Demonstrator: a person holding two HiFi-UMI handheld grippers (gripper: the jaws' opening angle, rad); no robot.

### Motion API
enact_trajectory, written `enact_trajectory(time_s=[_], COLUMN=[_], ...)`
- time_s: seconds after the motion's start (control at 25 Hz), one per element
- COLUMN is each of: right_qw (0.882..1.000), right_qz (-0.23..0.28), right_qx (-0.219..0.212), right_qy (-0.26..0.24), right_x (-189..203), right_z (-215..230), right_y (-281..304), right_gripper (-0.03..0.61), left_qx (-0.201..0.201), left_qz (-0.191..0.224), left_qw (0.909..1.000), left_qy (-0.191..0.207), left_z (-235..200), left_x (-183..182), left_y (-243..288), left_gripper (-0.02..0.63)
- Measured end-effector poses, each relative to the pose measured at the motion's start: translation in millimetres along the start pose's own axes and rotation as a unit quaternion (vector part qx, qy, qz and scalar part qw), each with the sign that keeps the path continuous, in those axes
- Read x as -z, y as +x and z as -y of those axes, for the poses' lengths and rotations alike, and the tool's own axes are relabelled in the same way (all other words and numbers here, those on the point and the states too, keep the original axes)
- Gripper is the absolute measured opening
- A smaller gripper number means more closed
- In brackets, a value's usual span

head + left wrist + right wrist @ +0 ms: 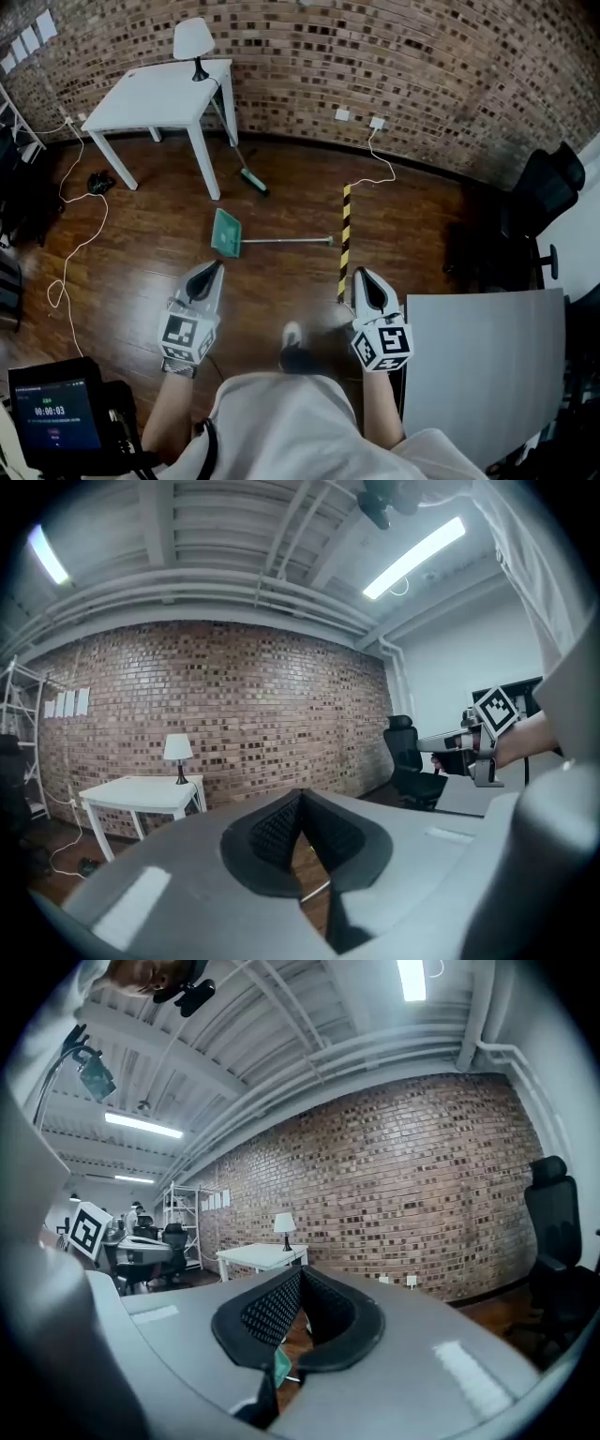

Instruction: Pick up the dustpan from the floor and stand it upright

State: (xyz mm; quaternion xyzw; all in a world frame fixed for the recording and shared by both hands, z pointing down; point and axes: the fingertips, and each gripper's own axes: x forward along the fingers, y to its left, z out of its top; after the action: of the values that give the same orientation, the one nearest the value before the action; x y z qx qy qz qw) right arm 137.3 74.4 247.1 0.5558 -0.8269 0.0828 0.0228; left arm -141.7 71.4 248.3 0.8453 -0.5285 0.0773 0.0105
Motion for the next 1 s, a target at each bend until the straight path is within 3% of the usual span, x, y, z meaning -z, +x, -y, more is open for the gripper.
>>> enact_trajectory(time_s=[0.24,0.56,1.0], right_qw=[0.999,1.000,1.000], right_qz=[0.011,-0.004,-0.007], right_qx=[-0.019,-0.017,0.002], right_qy=[-0.022,-0.018,-0.013], right_x=[-42,-45,-41], right_z=[56,82,60], right_y=[80,141,177], right_gripper=[0.014,0.014,0.014], left_qx=[-0.019,-0.016,-0.008], left_qz=[0.017,-0.001,-0.007], left_qw=[0.9996,0.9998,0.9999], left_qy=[0.015,0.008,-0.002], left_z=[-18,-44,-86], left_x=[-38,-37,-22], left_y=[83,143,151], left_gripper=[0.000,0.000,0.000])
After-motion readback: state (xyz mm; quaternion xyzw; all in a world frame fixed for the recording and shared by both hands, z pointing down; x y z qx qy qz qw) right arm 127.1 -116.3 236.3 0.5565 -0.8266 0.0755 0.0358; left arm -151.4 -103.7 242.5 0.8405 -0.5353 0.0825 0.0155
